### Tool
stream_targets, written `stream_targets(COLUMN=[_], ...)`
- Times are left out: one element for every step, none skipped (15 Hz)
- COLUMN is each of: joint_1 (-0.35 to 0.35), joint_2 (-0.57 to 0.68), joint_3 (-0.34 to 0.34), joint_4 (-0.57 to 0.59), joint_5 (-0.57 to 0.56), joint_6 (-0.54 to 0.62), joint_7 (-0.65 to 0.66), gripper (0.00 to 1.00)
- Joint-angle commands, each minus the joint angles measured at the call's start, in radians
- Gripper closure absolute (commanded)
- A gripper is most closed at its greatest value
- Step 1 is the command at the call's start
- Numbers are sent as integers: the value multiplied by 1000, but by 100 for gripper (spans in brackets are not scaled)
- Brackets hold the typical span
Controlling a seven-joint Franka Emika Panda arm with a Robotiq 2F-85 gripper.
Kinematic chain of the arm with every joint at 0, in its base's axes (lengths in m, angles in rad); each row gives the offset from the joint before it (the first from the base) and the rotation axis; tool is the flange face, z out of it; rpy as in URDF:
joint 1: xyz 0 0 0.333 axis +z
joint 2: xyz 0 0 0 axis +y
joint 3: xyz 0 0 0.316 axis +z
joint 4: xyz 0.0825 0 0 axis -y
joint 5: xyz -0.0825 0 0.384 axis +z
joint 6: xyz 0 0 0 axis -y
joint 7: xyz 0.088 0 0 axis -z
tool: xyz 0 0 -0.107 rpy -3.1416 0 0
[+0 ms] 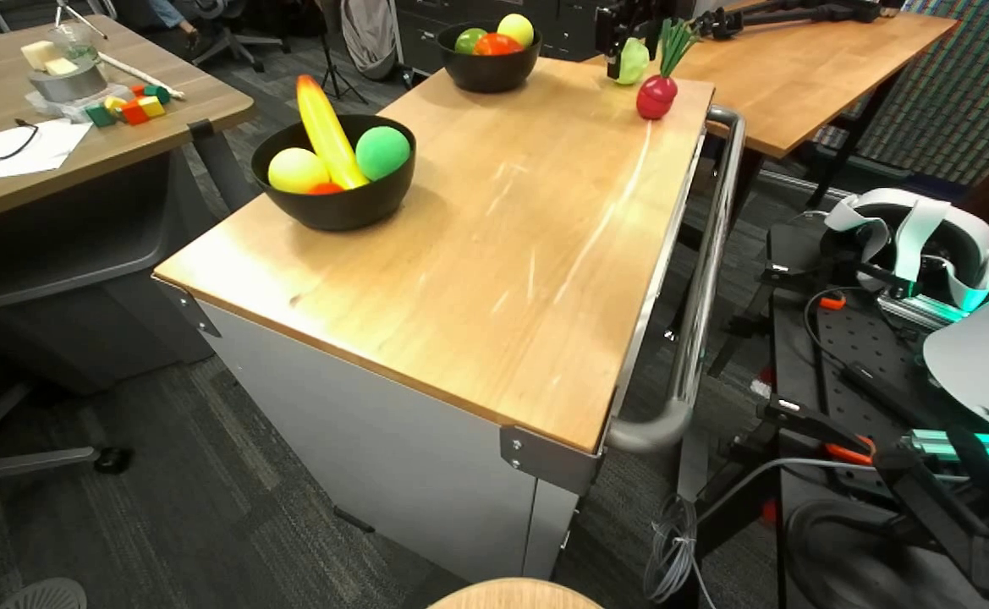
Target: Place the fruits and vegetables in the two black bowls
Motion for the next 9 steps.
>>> stream_targets(joint_1=[5, 11, 23, 31, 42, 51, 62, 79, 99], joint_2=[-116, -164, -203, -249, -303, -352, -404, -455, -491], joint_3=[30, 39, 41, 52, 66, 79, 95, 110, 126], joint_4=[-80, -112, -134, -161, -194, -225, -261, -298, -339], joint_5=[18, 16, -3, 1, 16, 33, 67, 100, 133], joint_6=[72, 102, 124, 145, 163, 184, 198, 212, 249], joint_7=[-60, -79, -82, -96, -101, -107, -115, -116, -113], gripper=[47, 55, 60, 62, 65, 70, 73, 78, 83])
